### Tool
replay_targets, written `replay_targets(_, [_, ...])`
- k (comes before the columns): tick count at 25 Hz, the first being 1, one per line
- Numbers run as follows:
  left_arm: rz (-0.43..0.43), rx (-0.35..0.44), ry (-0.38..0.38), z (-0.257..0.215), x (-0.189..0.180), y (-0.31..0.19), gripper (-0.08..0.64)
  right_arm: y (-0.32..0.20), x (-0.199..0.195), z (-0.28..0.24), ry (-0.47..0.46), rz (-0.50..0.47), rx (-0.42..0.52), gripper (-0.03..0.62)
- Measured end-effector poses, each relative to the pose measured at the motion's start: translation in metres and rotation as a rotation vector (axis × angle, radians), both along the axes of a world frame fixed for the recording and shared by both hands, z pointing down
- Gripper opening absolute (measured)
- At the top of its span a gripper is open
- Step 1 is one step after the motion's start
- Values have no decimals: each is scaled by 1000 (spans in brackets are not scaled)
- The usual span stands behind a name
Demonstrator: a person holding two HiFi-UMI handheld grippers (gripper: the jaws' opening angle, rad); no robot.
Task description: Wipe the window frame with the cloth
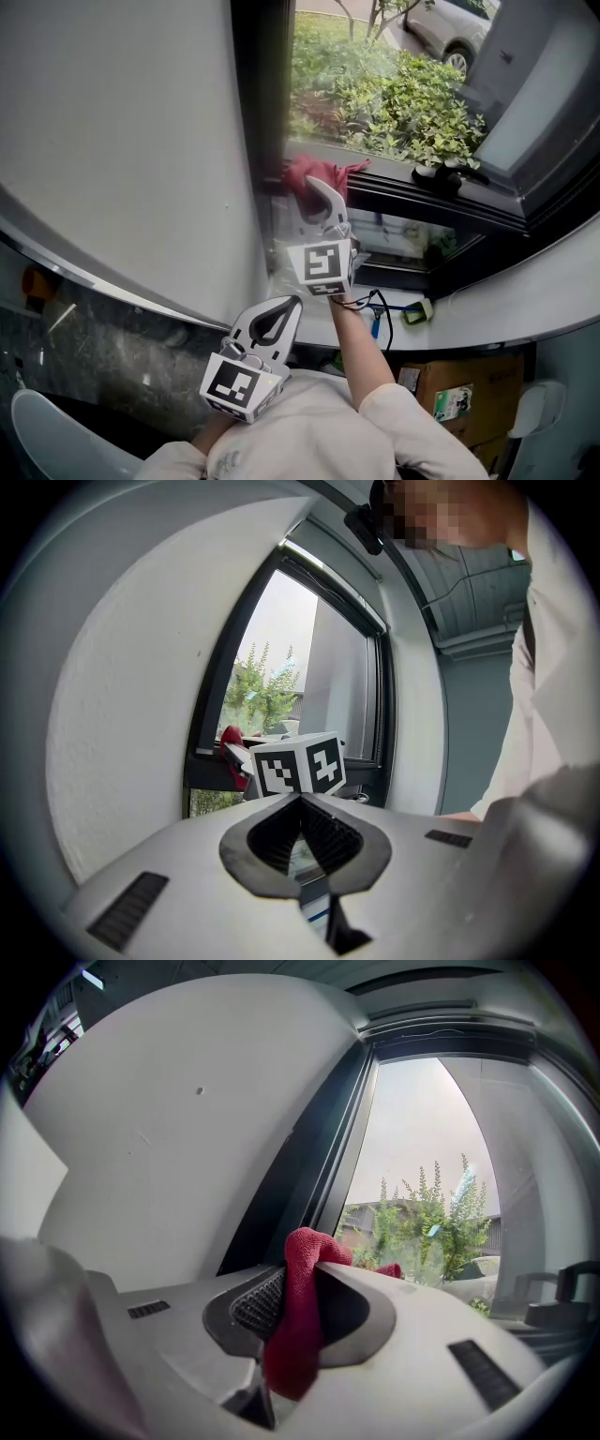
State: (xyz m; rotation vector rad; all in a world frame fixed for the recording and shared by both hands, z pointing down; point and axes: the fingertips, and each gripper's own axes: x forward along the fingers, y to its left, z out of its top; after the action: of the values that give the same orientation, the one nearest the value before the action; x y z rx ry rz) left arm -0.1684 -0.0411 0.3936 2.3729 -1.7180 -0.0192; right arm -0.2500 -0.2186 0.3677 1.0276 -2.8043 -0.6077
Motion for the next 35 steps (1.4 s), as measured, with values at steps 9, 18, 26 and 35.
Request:
replay_targets(9, [36,-2,2,0,16,-5,8,-9,26,-1,-1,39,0,87])
replay_targets(18, [73,-4,1,0,32,-8,8,-16,52,-2,-10,77,-3,87])
replay_targets(26, [84,-18,-2,-1,38,-12,8,-21,66,-2,-9,100,-1,87])
replay_targets(35, [120,-6,0,-1,48,-15,8,-28,85,-3,-12,134,-5,87])
